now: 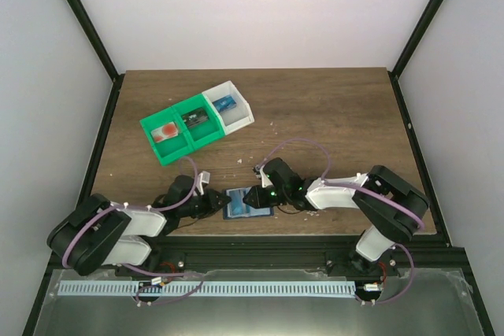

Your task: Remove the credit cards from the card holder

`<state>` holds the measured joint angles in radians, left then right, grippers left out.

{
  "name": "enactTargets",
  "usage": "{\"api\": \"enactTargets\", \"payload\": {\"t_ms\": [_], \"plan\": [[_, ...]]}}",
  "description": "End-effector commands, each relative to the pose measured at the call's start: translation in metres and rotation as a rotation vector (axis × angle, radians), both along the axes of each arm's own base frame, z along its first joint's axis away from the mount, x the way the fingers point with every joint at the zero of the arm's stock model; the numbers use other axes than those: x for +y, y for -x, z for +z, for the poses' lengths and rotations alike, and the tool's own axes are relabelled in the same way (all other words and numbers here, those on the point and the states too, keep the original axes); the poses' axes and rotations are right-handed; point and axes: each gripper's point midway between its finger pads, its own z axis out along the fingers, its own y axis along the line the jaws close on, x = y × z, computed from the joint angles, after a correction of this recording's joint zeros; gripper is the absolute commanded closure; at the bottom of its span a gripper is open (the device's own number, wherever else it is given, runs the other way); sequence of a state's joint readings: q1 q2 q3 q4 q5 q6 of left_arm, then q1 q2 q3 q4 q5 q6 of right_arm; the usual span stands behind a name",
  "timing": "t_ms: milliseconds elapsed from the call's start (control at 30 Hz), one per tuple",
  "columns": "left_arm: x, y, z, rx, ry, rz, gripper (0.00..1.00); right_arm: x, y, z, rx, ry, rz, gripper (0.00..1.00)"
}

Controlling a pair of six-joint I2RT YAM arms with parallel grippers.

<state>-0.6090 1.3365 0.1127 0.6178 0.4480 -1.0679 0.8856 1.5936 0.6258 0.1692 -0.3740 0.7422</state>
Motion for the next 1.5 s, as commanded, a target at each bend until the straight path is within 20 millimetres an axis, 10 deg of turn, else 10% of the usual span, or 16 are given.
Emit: {"api": "enactTargets", "payload": {"t_ms": [0,200,733,1467], "plan": [[0.002,-0.003,0.006,-0.028,-0.014,0.006,0.79,0.000,-0.004,-0.003,-0.007,0.010,-0.009,0.79],[0.004,-0.007,0.018,-0.061,-0.016,0.023,0.71,-0.002,-0.004,-0.009,-0.002,0.020,-0.018,0.80],[-0.004,-0.003,0.005,-0.038,0.005,-0.014,0.96,-0.001,-0.003,-0.012,0.005,0.019,-0.012,0.81],[-0.005,0.001,-0.006,-0.017,-0.021,-0.015,0.96,-0.001,-0.002,-0.013,0.016,0.001,-0.011,0.92]]}}
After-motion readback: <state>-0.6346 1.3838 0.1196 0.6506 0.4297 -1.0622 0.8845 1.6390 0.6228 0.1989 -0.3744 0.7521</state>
